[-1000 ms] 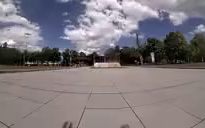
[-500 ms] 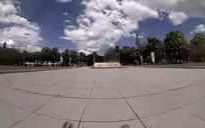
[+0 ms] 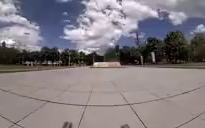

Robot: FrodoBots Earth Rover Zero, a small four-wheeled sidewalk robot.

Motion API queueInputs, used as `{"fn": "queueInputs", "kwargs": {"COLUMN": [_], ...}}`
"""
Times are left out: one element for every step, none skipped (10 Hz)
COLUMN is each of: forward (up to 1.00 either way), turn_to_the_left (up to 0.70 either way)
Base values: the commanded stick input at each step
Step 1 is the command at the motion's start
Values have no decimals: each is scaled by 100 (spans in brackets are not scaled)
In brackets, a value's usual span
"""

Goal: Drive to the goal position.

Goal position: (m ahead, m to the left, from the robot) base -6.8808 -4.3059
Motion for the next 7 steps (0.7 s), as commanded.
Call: {"fn": "queueInputs", "kwargs": {"forward": [70,70,70,70,70,70,70], "turn_to_the_left": [0,-4,-28,-29,-30,-30,-30]}}
